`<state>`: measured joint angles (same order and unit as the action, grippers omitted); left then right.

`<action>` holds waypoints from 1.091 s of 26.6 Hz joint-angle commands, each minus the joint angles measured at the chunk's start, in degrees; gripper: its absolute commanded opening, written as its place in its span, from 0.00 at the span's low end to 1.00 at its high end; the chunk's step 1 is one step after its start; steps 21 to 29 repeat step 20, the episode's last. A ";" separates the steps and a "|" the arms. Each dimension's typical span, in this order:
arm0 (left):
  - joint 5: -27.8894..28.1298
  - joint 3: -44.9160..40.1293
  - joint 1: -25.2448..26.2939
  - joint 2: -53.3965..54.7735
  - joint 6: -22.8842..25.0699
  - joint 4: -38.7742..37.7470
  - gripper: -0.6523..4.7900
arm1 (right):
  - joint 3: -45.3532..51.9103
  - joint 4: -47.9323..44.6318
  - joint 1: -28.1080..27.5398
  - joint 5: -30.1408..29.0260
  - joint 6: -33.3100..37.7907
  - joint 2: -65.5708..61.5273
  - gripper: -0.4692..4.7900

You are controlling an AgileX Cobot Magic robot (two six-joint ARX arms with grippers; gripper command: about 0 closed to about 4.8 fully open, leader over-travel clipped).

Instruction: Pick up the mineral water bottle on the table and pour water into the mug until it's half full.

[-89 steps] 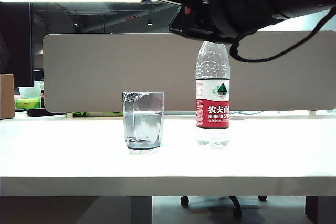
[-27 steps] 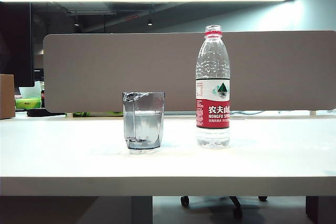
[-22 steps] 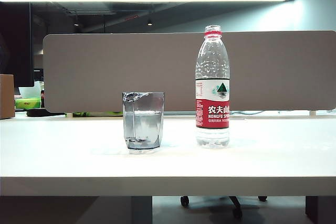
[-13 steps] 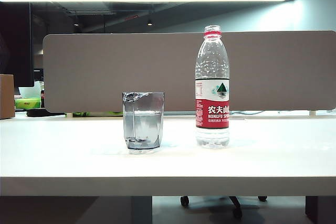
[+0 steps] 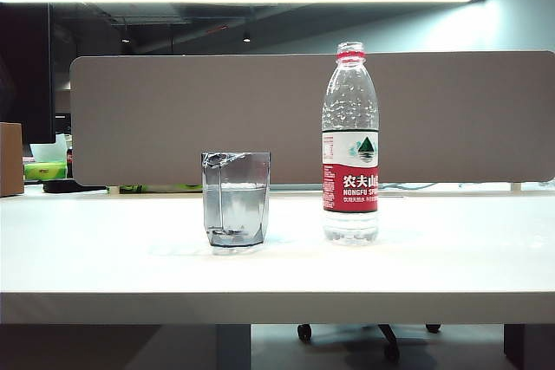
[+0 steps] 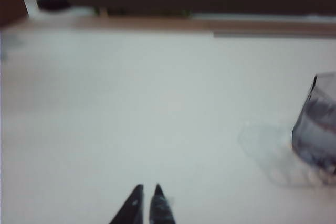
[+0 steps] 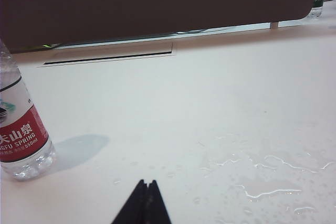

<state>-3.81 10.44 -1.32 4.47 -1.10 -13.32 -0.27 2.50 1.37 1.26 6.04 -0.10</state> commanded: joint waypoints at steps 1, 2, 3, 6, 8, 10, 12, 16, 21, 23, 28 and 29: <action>0.00 -2.64 0.09 -4.15 0.63 5.99 0.16 | 0.20 -0.63 -0.02 0.09 0.11 0.11 0.09; -0.02 -3.39 0.09 -4.09 0.66 7.08 0.16 | 0.20 -0.57 -0.02 0.09 0.11 0.11 0.09; 0.37 -4.15 0.13 -4.09 0.70 7.82 0.16 | 0.20 -0.63 -0.02 0.07 0.11 0.09 0.09; 2.78 -8.63 0.15 -4.09 -0.04 12.31 0.16 | 0.20 0.11 0.02 0.09 0.11 0.09 0.09; 2.99 -9.99 0.15 -4.09 -0.44 11.98 0.16 | 0.20 0.46 0.02 0.07 0.11 0.11 0.09; 3.80 -9.99 0.15 -4.09 -0.42 10.40 0.16 | 0.20 0.48 0.02 0.07 0.11 0.09 0.09; 3.78 -9.99 0.15 -4.09 -0.42 9.97 0.16 | 0.20 0.50 0.02 0.07 0.11 0.09 0.09; 3.80 -9.99 0.15 -4.09 -0.42 9.99 0.16 | 0.20 0.50 0.02 0.09 0.11 0.09 0.09; 3.80 -9.99 0.15 -4.09 -0.42 9.99 0.16 | 0.20 0.50 0.02 0.09 0.11 0.09 0.09; 3.80 -9.99 0.15 -4.09 -0.42 9.99 0.16 | 0.20 0.50 0.02 0.09 0.11 0.09 0.09; 3.80 -9.99 0.15 -4.09 -0.42 9.99 0.16 | 0.20 0.50 0.02 0.09 0.11 0.09 0.09; 3.80 -9.99 0.15 -4.09 -0.42 9.99 0.16 | 0.20 0.50 0.02 0.09 0.11 0.09 0.09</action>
